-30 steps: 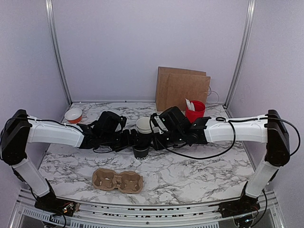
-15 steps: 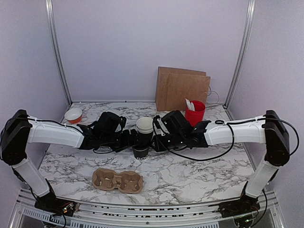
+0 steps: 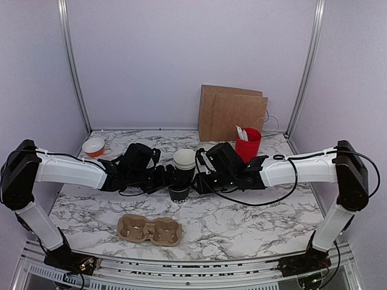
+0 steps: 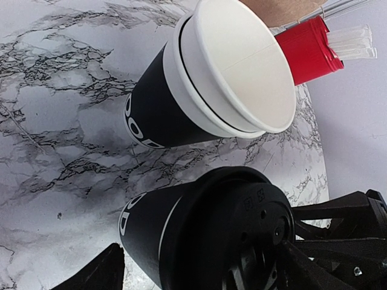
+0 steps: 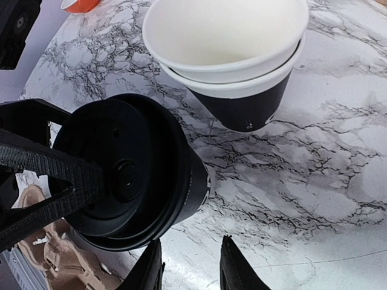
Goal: Pack the takeout coffee
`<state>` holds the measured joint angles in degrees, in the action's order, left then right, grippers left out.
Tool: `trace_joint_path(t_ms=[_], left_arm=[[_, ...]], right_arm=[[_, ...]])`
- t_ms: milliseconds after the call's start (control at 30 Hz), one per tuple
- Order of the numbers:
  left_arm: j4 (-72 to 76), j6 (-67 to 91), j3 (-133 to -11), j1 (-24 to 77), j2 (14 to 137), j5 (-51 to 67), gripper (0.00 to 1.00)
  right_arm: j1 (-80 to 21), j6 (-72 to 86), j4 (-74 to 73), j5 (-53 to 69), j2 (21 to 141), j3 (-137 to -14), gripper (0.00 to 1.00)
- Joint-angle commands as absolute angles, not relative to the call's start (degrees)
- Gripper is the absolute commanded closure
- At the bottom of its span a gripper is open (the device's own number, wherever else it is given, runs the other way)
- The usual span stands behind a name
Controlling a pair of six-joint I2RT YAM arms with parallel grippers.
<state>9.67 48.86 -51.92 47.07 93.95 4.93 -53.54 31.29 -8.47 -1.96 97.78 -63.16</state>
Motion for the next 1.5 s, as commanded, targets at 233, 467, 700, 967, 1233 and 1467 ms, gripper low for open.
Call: trace_joint_path(t_ms=[233,467,700,967,1233,1467], left_arm=[[6.2,48.8,-49.8,47.4,95.3,4.1,0.13],[6.2,48.7,-49.7,47.4,95.2,4.0,0.13],[6.5,49.0,-49.3,47.4,95.1,4.0,0.13],[6.4,48.8,-49.3,47.4,95.3,4.1,0.13],[6.8,48.9,-49.6,47.4,95.9,4.4,0.13],[6.5,48.8,-49.6,47.4,95.4,4.4,0.13]], right_arm=[[-54.3,31.4,-3.7,-1.6,96.4,-63.5,0.68],[-54.7,31.4,-3.5,-1.7,96.7,-63.6,0.68],[-55.1,31.3,-3.2,-1.2,97.8,-63.9,0.68],[-56.4,32.1,-4.5,-2.3,100.9,-63.0,0.68],[-58.1,33.9,-8.8,-4.8,103.8,-60.4,0.69],[-58.2,34.2,-9.9,-6.0,101.4,-60.5,0.69]])
